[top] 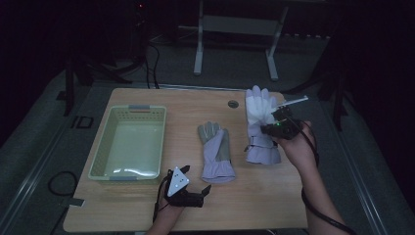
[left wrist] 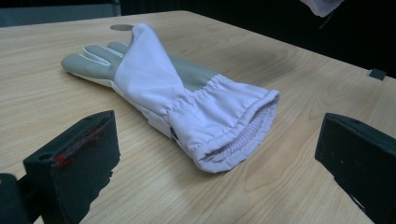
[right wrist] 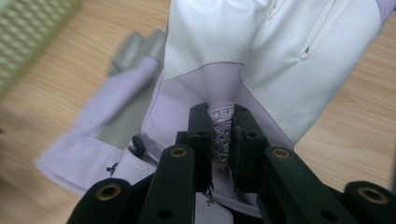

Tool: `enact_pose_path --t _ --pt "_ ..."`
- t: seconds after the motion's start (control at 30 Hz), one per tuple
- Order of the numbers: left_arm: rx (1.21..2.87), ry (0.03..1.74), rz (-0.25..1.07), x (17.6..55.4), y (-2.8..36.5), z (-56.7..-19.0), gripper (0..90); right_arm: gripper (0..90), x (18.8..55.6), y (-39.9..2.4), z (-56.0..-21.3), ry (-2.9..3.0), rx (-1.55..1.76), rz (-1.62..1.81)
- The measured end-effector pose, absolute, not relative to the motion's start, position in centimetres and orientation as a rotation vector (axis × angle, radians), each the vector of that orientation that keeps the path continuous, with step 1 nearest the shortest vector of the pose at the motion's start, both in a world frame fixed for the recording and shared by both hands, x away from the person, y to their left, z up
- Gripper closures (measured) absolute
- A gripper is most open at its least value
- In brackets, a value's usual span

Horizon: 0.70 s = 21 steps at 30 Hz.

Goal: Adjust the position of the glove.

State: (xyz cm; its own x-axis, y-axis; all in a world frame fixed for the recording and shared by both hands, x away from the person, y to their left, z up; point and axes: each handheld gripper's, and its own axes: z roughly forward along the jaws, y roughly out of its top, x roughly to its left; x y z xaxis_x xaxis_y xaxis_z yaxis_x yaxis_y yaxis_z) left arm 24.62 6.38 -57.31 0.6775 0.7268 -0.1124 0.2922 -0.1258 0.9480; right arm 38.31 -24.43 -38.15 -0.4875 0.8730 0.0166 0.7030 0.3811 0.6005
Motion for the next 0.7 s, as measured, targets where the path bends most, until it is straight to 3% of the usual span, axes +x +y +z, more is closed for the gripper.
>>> enact_pose_path --t 0.23,0.7 --pt "1.71 0.824 0.459 24.6 6.3 -57.3 0.0 80.2 37.8 -19.5 -38.3 2.399 1.35 0.819" --pt "1.711 0.82 0.46 24.5 6.3 -57.3 0.1 80.1 37.5 -13.1 -43.9 2.504 1.429 0.762"
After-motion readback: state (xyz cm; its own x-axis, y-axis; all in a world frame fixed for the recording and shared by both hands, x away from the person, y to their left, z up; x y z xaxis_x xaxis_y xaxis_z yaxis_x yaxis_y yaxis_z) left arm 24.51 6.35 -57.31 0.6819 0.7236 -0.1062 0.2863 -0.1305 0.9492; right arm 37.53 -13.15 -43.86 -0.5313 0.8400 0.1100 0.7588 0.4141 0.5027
